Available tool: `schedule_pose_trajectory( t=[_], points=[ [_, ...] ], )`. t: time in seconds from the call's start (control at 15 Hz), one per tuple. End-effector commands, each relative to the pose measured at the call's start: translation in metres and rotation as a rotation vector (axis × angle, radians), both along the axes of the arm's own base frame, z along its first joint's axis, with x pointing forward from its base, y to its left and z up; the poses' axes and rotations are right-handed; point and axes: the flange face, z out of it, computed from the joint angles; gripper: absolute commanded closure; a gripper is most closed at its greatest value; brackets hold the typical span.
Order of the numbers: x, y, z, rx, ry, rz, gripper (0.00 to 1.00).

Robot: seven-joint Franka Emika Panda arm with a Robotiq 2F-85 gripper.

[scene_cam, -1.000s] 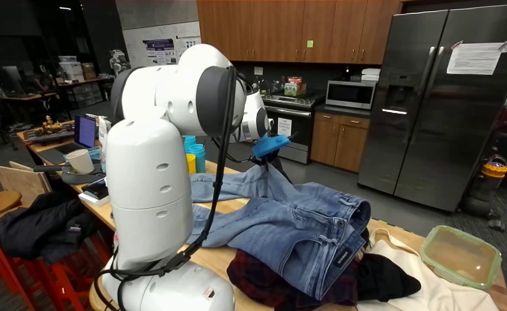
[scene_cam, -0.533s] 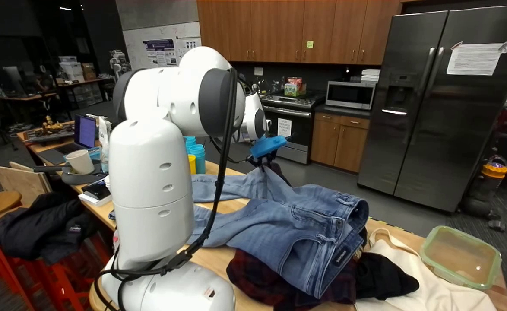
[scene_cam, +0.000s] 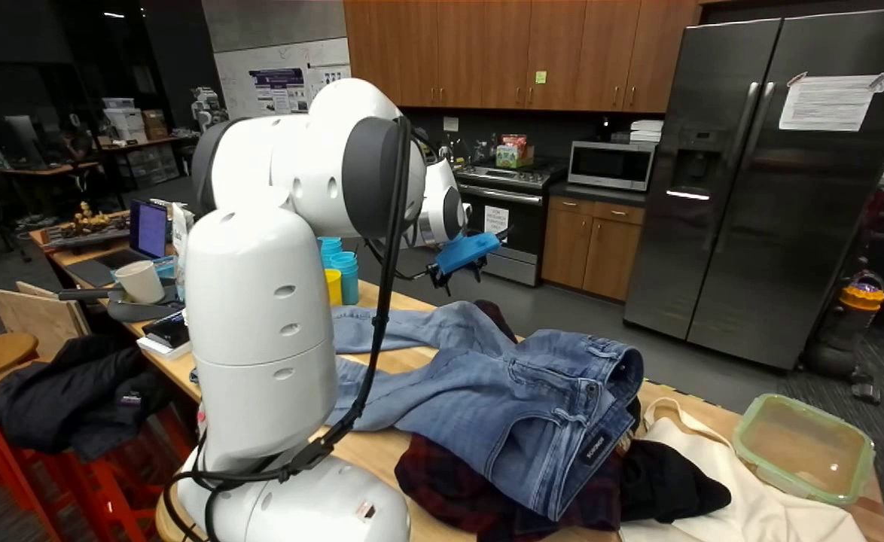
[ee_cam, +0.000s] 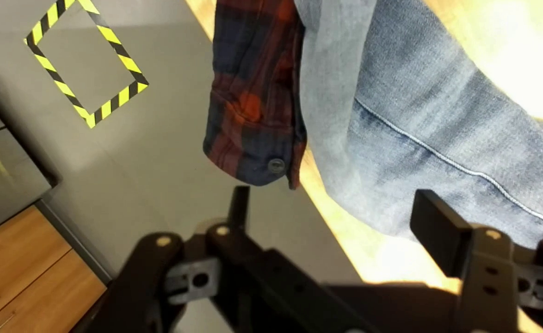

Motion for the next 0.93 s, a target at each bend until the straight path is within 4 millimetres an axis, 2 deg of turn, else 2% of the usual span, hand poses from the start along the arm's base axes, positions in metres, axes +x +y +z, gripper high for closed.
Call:
schedule_pose_trajectory(
  t=[0.0,0.47,0.87],
  points=[
    [-0.024,-0.01,0.007,-0.053,0.013,0.031,0.0],
    [-0.081,-0.024,0.0,-0.135,0.078,0.069,0.0],
    [-0.118,-0.065,-0.003,-0.065,0.093,0.004,0.0]
  ],
)
